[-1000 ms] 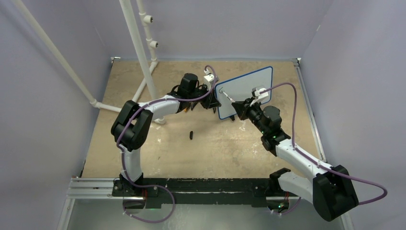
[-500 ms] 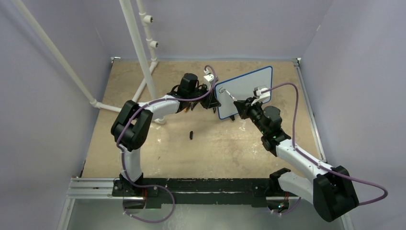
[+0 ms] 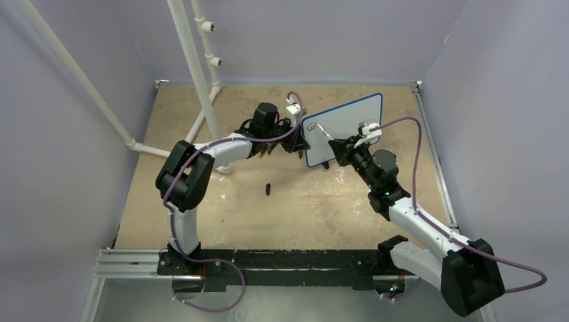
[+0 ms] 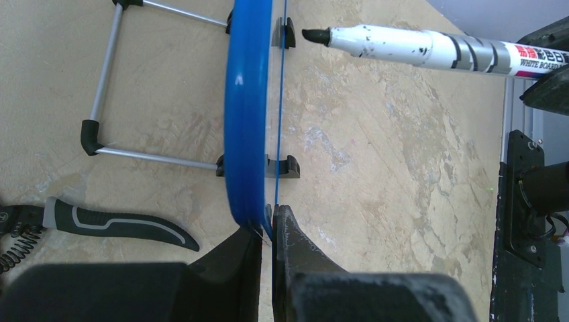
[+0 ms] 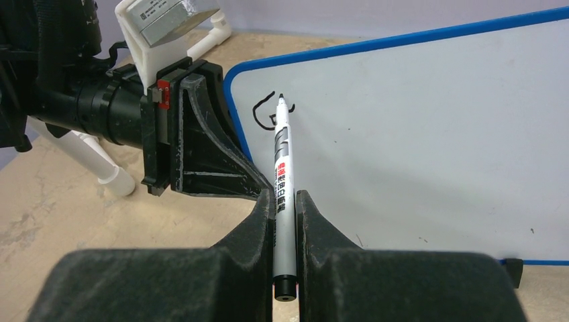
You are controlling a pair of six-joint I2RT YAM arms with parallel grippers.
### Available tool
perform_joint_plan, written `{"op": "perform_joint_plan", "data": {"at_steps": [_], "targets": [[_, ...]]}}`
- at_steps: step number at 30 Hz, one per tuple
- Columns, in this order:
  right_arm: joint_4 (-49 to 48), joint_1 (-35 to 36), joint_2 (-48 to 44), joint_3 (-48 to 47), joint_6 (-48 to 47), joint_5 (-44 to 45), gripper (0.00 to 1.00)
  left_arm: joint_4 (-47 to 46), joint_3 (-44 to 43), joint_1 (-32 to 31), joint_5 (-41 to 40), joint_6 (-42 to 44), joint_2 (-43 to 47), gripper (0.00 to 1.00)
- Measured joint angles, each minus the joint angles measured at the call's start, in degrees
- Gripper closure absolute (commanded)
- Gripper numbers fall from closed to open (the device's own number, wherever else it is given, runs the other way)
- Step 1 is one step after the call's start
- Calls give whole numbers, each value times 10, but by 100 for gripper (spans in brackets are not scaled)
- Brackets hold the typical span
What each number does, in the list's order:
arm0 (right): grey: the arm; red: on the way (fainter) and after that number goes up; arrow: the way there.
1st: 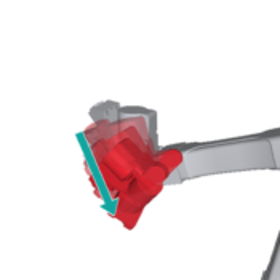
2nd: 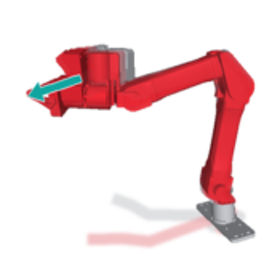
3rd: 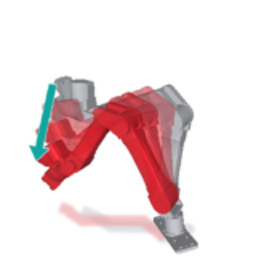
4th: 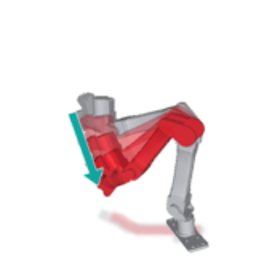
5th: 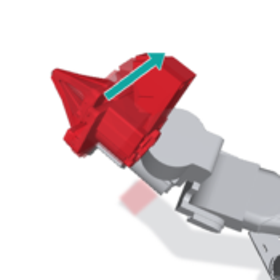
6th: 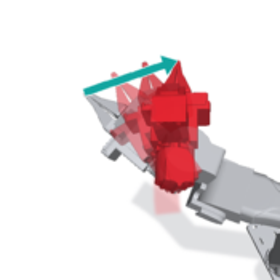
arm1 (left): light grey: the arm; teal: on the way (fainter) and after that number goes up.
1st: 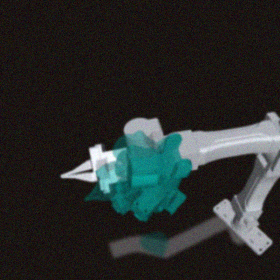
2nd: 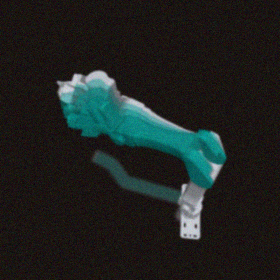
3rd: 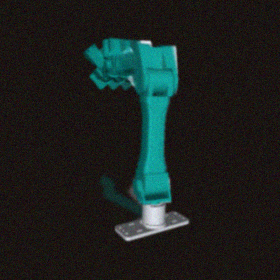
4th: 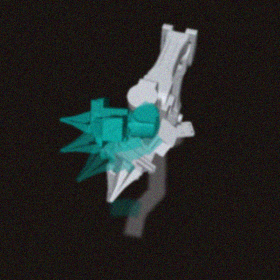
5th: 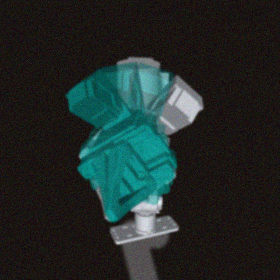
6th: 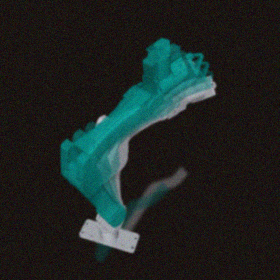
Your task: Write a sentence on the whiteboard
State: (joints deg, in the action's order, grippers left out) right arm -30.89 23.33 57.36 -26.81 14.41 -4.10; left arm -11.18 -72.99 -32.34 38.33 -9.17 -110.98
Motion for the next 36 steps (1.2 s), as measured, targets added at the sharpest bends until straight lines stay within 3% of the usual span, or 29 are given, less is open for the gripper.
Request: {"op": "perform_joint_plan", "data": {"at_steps": [36], "targets": [[29,0,17,16,16,0,100,1,-1,0,0,0,0,100]]}}
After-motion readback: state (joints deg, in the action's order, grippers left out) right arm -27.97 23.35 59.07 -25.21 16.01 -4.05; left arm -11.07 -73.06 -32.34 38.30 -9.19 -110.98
